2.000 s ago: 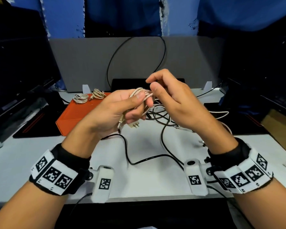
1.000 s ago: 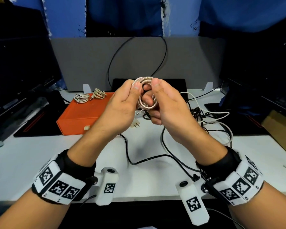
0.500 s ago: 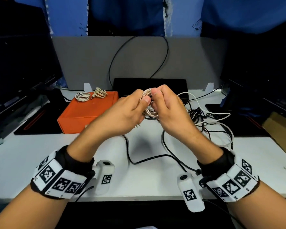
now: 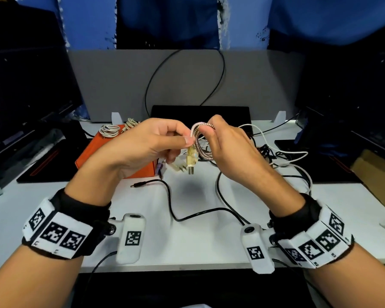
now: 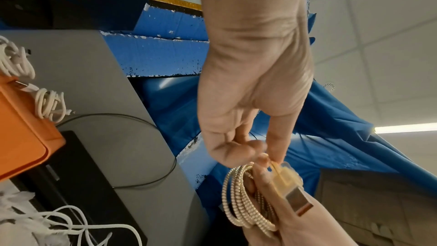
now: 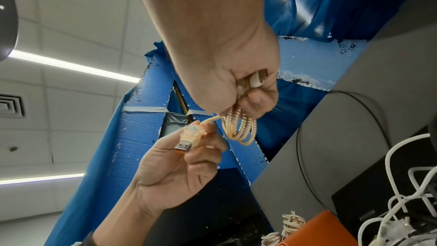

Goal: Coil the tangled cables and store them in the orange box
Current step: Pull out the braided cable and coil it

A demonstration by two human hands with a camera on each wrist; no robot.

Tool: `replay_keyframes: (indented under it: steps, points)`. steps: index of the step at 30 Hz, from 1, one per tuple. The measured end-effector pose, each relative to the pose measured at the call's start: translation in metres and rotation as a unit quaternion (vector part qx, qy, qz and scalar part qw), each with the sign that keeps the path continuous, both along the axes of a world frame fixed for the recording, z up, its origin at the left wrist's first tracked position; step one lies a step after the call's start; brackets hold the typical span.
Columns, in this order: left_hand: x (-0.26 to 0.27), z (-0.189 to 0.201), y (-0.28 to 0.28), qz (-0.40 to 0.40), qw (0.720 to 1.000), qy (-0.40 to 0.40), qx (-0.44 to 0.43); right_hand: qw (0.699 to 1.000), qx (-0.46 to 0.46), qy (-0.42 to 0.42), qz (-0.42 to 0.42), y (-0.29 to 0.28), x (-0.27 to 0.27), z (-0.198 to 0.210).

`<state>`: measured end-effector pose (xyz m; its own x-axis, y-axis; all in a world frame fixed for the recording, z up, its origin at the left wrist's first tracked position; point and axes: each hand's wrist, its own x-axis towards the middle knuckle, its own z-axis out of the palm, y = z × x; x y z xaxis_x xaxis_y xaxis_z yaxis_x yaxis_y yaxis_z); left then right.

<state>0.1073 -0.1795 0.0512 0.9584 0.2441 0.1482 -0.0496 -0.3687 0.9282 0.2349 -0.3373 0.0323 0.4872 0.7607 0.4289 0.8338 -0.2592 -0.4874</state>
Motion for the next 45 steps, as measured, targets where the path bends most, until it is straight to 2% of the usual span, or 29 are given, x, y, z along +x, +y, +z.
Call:
replay_keyframes:
  steps: [5, 7, 11, 14, 15, 17, 18, 19, 21, 23, 25, 27, 30, 32, 34, 36, 37, 40, 43, 45]
  points:
    - [0.000, 0.006, -0.011, 0.021, 0.990, -0.072, -0.121, 1.000, 0.010, 0.002, 0.020, 0.003, -0.002, 0.001]
    - [0.000, 0.007, -0.014, 0.026, 0.985, -0.095, -0.139, 0.999, 0.020, 0.023, 0.033, 0.004, -0.003, 0.000]
    - [0.005, 0.004, -0.020, 0.070, 0.987, -0.129, -0.066, 0.994, 0.077, 0.062, 0.040, 0.004, -0.002, 0.000]
    - [0.005, 0.001, -0.021, 0.099, 0.982, -0.157, 0.044, 0.993, 0.104, 0.054, 0.030, 0.004, -0.003, -0.001]
    - [0.005, 0.000, -0.021, 0.120, 0.972, -0.166, 0.117, 0.992, 0.111, 0.051, 0.028, 0.004, -0.003, -0.001]
    - [0.007, -0.007, -0.021, 0.167, 0.935, -0.177, 0.258, 0.990, 0.126, 0.055, 0.029, 0.004, -0.005, -0.001]
    - [0.009, -0.010, -0.021, 0.189, 0.922, -0.179, 0.287, 0.989, 0.133, 0.060, 0.032, 0.003, -0.005, 0.000]
    - [0.011, -0.013, -0.022, 0.205, 0.921, -0.174, 0.281, 0.987, 0.140, 0.064, 0.035, 0.003, -0.005, 0.000]
    - [0.015, -0.017, -0.022, 0.205, 0.943, -0.155, 0.210, 0.985, 0.149, 0.067, 0.047, 0.004, -0.007, -0.001]
    - [0.017, -0.018, -0.021, 0.146, 0.965, -0.151, 0.159, 0.984, 0.149, 0.068, 0.078, 0.006, -0.012, -0.004]
    - [0.016, -0.018, -0.019, 0.066, 0.975, -0.141, 0.156, 0.979, 0.140, 0.084, 0.119, 0.009, -0.016, -0.007]
    - [0.013, -0.014, -0.016, 0.013, 0.979, -0.107, 0.175, 0.973, 0.139, 0.115, 0.146, 0.009, -0.014, -0.006]
    - [0.013, -0.012, -0.013, 0.023, 0.975, -0.071, 0.211, 0.968, 0.142, 0.133, 0.158, 0.007, -0.005, -0.001]
    - [0.015, -0.014, -0.012, 0.041, 0.968, -0.075, 0.237, 0.969, 0.148, 0.131, 0.148, 0.007, 0.001, 0.000]
    - [0.014, -0.015, -0.012, 0.025, 0.974, -0.087, 0.207, 0.966, 0.163, 0.139, 0.142, 0.009, 0.004, -0.001]
    - [0.013, -0.015, -0.011, 0.003, 0.982, -0.116, 0.152, 0.952, 0.185, 0.189, 0.153, 0.010, 0.006, -0.002]
    - [0.013, -0.014, -0.012, 0.008, 0.978, -0.137, 0.155, 0.944, 0.195, 0.215, 0.157, 0.010, 0.007, -0.003]
    - [0.014, -0.015, -0.021, 0.065, 0.950, -0.193, 0.238, 0.930, 0.201, 0.266, 0.152, 0.007, 0.005, 0.000]
    - [0.015, -0.016, -0.023, 0.101, 0.935, -0.208, 0.268, 0.910, 0.192, 0.335, 0.151, 0.003, 0.004, 0.007]
    - [0.013, -0.015, -0.020, 0.132, 0.926, -0.196, 0.294, 0.920, 0.176, 0.311, 0.161, -0.002, 0.010, 0.014]
